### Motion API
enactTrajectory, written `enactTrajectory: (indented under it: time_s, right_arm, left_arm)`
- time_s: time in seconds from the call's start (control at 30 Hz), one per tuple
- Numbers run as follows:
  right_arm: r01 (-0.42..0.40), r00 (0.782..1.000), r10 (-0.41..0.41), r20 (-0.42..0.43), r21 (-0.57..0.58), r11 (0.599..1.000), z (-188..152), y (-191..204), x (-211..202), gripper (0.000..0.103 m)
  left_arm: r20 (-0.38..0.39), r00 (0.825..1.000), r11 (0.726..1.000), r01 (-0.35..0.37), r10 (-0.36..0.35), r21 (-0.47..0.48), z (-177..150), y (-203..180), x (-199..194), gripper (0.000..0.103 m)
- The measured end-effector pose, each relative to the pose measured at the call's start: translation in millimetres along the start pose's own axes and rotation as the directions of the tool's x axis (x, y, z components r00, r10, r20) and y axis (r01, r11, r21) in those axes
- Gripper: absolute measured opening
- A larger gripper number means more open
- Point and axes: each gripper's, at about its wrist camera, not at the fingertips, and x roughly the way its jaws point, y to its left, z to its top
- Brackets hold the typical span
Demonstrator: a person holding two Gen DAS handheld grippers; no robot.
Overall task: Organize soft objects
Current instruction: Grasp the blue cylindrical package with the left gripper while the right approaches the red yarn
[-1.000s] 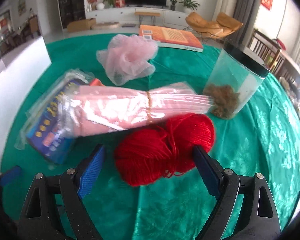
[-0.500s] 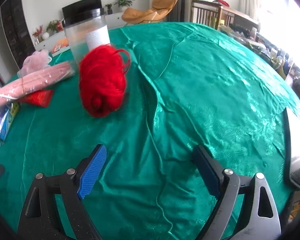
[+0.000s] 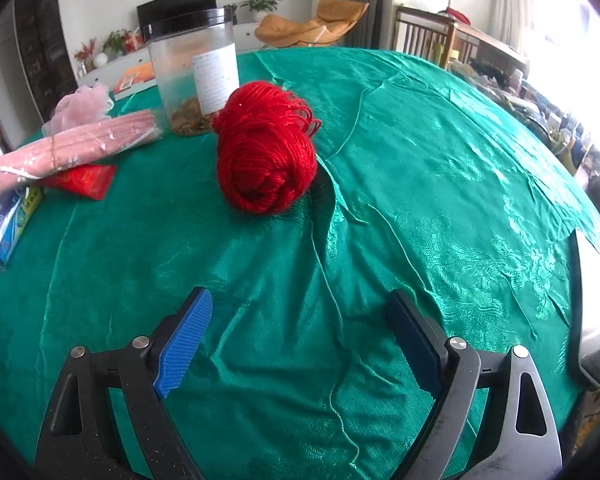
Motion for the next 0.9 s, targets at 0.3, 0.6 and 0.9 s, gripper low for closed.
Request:
enactTrajectory:
  time_s: [0.3,0.6,0.9]
  right_arm:
    - [-0.001,1.000,0.001,0.000,0.001,1.000,0,0,0,0.090]
    - [0.000,1.000,0.000,0.001,0.000,1.000,0,0,0,0.090]
    - [-0.162,0.987,0.162,-0.004,0.053,0.985,21,-17,-13,0.090]
  left_arm:
    - [-0.099,0.994,0.997,-0.038,0.045,0.072,58,-20,50,0.056]
    - [-0.168,0.980,0.994,0.105,-0.104,-0.003,-28,5,-21,0.063]
    - [-0.094,0.995,0.989,0.029,-0.016,0.143,-37,-5,-23,0.091]
